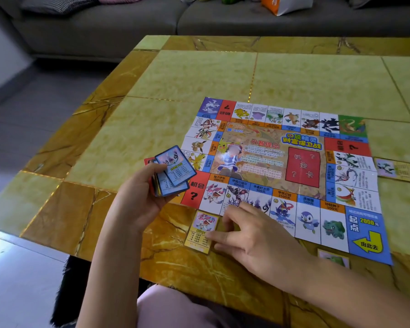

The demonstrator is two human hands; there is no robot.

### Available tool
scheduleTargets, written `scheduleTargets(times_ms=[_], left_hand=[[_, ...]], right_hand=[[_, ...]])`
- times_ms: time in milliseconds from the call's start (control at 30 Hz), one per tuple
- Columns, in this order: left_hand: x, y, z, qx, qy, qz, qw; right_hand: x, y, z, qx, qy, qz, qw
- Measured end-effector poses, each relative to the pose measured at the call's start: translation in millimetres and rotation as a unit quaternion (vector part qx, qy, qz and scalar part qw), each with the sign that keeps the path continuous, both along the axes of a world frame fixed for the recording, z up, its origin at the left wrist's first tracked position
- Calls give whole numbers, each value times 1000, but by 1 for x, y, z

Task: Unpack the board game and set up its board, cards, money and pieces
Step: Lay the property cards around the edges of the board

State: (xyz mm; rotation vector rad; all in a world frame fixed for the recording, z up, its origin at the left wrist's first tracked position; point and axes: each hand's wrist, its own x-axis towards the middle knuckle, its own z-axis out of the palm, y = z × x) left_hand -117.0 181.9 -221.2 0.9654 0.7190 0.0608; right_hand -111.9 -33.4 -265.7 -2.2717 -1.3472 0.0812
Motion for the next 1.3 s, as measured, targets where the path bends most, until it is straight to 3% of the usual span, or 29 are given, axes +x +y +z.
scheduleTargets(times_ms=[133, 367, 567, 700, 900, 1100, 1300], left_hand=[[0, -8, 5, 6, -6, -47, 999], [-6, -33, 12, 44, -32, -232, 971], [-8, -46, 16, 66, -42, -315, 946], [-6, -51, 15, 75, -45, -341, 936], [-4, -49, 14, 71, -40, -320, 944], [5, -36, 9, 22, -4, -126, 992], [4, -27, 9, -51, -2, -64, 997]], right_hand=[[2, -4, 20, 128, 144, -66, 979], [31, -14, 52, 235, 378, -232, 865], [37, -23, 57, 277, 471, -236, 804], [36, -28, 58, 277, 475, -228, 804], [44, -42, 62, 254, 464, -221, 819], [61, -83, 59, 293, 449, -324, 779], [62, -96, 55, 267, 452, -349, 776]])
